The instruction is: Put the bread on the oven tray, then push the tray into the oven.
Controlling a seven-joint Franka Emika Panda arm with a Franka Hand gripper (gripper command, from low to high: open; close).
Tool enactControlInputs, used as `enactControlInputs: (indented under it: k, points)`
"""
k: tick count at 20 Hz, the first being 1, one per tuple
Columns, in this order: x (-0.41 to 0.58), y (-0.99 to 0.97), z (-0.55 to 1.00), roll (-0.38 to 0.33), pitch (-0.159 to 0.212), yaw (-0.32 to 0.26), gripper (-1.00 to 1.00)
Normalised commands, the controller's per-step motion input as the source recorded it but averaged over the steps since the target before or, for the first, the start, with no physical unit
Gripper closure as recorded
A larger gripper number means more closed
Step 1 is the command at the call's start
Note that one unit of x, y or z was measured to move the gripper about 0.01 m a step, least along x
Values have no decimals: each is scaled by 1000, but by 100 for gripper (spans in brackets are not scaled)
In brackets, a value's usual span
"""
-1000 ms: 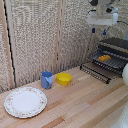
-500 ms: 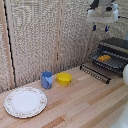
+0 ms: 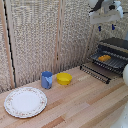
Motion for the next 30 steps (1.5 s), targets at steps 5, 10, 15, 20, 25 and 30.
enactControlInputs:
  k: [5, 10, 15, 20, 25, 30]
  points:
    - [-294, 7, -34, -291, 240, 186, -100]
    - [-126, 0, -199, -330, 131, 230, -100]
    - [-55, -4, -244, -324, 96, 244, -100]
    - [0, -41, -241, -277, 42, 279, -100]
    - [-135, 4, -4, -238, 178, 255, -100]
    - [-79, 249, 223, -169, 274, 196, -100]
